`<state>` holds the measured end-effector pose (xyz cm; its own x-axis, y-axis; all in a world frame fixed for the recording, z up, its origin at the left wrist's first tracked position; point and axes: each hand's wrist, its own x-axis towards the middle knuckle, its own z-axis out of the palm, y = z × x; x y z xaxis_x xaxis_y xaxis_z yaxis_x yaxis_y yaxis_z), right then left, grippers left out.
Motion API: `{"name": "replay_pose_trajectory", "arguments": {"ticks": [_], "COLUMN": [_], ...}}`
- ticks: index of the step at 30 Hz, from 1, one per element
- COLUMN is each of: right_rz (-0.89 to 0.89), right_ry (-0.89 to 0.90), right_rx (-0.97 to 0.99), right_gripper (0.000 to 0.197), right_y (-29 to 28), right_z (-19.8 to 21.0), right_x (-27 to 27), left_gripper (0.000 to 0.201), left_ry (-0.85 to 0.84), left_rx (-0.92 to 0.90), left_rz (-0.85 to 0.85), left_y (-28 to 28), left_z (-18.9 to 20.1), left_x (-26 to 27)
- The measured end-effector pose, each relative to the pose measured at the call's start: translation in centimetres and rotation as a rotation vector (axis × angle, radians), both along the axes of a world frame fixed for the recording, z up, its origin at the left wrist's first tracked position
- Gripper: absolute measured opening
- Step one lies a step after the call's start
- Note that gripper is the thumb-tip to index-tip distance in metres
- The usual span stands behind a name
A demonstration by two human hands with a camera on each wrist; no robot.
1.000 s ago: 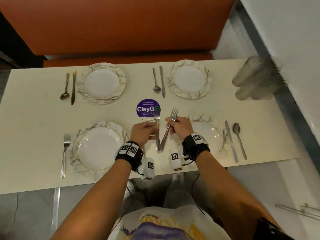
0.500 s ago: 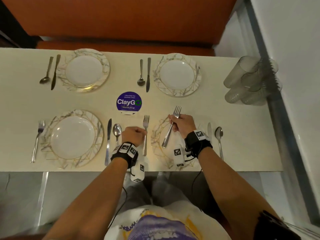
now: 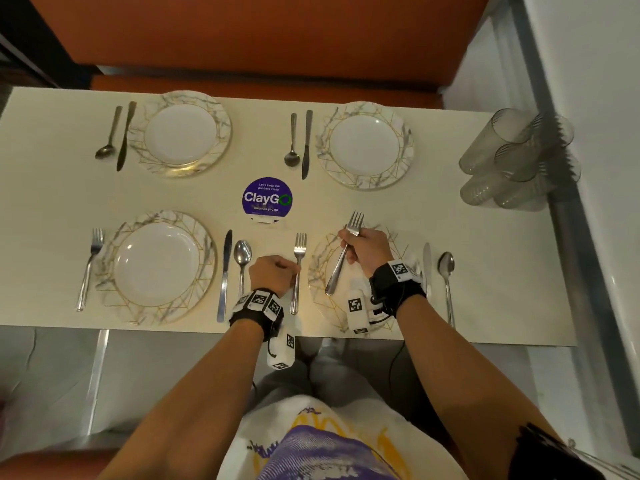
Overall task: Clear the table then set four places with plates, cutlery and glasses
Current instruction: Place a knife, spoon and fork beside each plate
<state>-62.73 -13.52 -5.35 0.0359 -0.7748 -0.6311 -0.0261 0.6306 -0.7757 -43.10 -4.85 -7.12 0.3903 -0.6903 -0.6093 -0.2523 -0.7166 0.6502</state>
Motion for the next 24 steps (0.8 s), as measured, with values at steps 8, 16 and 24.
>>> {"name": "replay_pose_trajectory", "arguments": {"ticks": [8, 16, 24], "right_rz": [-0.015, -0.058, -0.067], "right_ry": [0.023, 0.024, -0.033], "right_rx": [-0.001, -0.03, -0.146], "right_gripper": [0.019, 0.019, 0.011], "right_y": [0.2, -0.2, -2.1], "right_z": [0.6, 2.6, 7.2], "right_x": [0.1, 0.9, 2.8], "left_gripper": [0.018, 0.024, 0.016], "left_ry": [-0.011, -0.302, 0.313], "left_rx": [0.038, -0.183, -0.181], "left_rz": [-0.05, -0.088, -0.422], "left_y": [-0.1, -1.9, -5.5], "left_z": [0.1, 3.6, 8.6], "left_x": [0.3, 0.8, -1.1]}}
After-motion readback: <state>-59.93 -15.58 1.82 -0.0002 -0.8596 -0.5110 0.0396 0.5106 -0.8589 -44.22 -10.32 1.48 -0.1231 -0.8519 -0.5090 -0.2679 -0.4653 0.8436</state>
